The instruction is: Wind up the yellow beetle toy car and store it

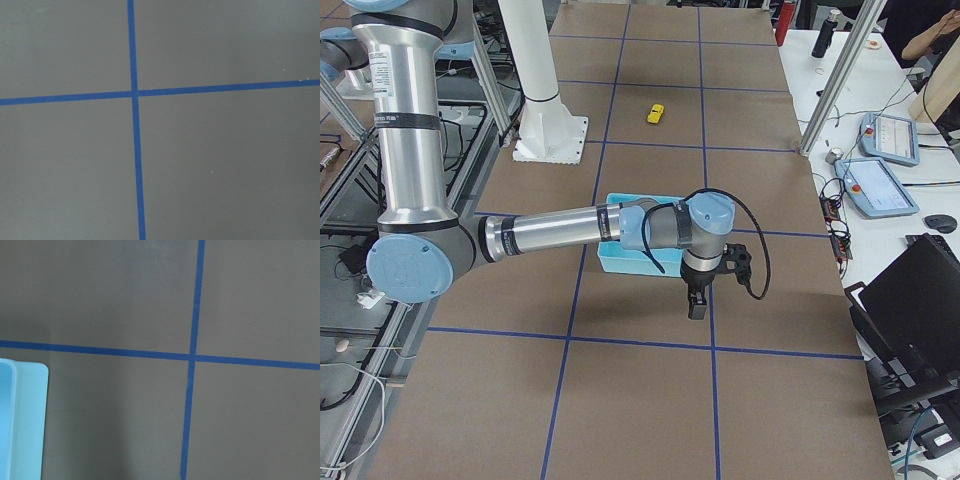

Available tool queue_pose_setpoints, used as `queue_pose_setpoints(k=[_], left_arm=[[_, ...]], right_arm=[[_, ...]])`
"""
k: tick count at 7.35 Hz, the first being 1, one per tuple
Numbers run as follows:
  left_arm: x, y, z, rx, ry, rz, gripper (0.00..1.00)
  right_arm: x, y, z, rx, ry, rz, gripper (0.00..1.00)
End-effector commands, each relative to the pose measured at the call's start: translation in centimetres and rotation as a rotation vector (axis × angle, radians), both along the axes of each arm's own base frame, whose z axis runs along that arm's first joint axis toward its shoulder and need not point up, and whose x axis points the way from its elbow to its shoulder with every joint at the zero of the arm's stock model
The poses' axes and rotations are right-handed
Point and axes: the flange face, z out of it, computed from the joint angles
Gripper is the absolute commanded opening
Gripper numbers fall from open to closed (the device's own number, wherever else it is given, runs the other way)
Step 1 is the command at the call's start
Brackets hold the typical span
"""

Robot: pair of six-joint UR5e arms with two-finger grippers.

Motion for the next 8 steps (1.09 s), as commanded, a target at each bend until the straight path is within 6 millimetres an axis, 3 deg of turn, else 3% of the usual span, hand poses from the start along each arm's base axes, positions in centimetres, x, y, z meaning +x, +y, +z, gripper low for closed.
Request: queue_pose_setpoints(k=[1,2,3,5,6,8], left_arm=[[7.6,-2.8,-6.3,0.125,0.01,0.124,1.0],[10.6,-2.2,-9.9,0.161,0.002,0.173,1.0],[15.5,-1.2,-14.7,0.215,0.023,0.262,1.0],[23.7,2.5,-22.1,0.383,0.064,0.404,1.0],[28.4,5.9,-25.0,0.483,0.078,0.479,1.0],[31.9,9.5,-28.3,0.668,0.01,0.474,1.0]], right_arm=[[0.0,0.0,0.1,-0.001,0.0,0.0,1.0],[0.0,0.0,0.1,-0.001,0.0,0.0,1.0],[0.0,0.0,0.0,0.0,0.0,0.0,1.0],[0.0,0.0,0.0,0.0,0.0,0.0,1.0],[0.0,0.0,0.0,0.0,0.0,0.0,1.0],[0.0,0.0,0.0,0.0,0.0,0.0,1.0]])
